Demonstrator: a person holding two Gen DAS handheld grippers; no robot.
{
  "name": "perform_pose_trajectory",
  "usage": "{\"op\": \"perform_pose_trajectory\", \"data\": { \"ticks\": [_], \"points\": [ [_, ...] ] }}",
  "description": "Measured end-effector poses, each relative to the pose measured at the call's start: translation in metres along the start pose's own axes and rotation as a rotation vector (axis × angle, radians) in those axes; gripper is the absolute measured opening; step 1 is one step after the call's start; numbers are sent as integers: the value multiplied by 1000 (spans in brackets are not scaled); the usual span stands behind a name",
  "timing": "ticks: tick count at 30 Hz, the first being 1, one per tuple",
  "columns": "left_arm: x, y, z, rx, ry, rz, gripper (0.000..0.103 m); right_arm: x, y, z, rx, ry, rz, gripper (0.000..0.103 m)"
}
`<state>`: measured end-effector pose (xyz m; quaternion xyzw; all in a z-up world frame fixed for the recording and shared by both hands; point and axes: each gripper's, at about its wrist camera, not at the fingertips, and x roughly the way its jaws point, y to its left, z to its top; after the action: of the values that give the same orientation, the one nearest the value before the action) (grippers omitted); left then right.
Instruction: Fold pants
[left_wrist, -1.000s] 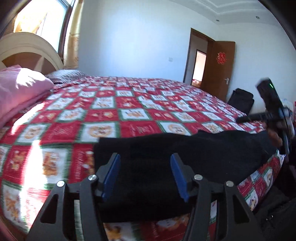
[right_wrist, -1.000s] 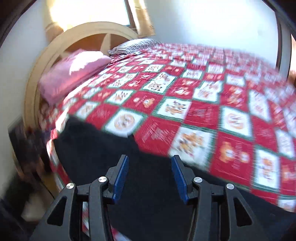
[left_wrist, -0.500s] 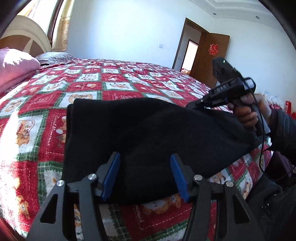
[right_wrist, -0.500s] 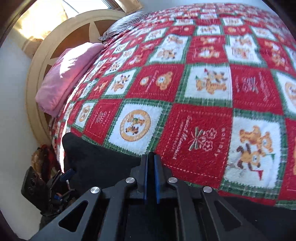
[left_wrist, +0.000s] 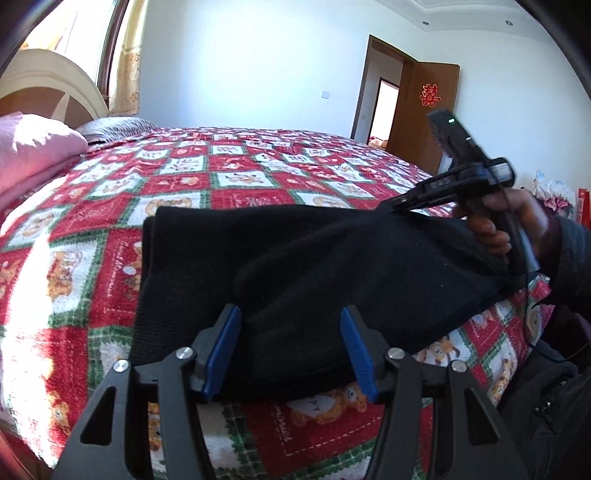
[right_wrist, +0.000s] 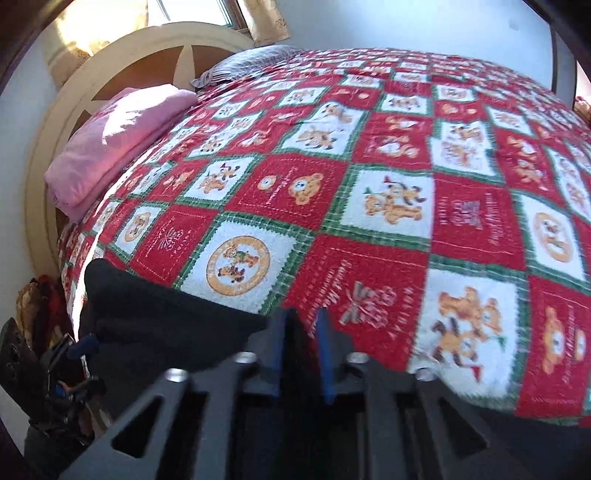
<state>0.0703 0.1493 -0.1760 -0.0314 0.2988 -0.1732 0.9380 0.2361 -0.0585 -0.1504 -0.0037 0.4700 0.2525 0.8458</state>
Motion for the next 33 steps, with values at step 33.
{"op": "perform_pose_trajectory", "data": {
  "ticks": [33],
  "points": [
    [30,-178,52,350,12,-271,72,-258,-193,-210,490,-238,-165,53]
  ]
}}
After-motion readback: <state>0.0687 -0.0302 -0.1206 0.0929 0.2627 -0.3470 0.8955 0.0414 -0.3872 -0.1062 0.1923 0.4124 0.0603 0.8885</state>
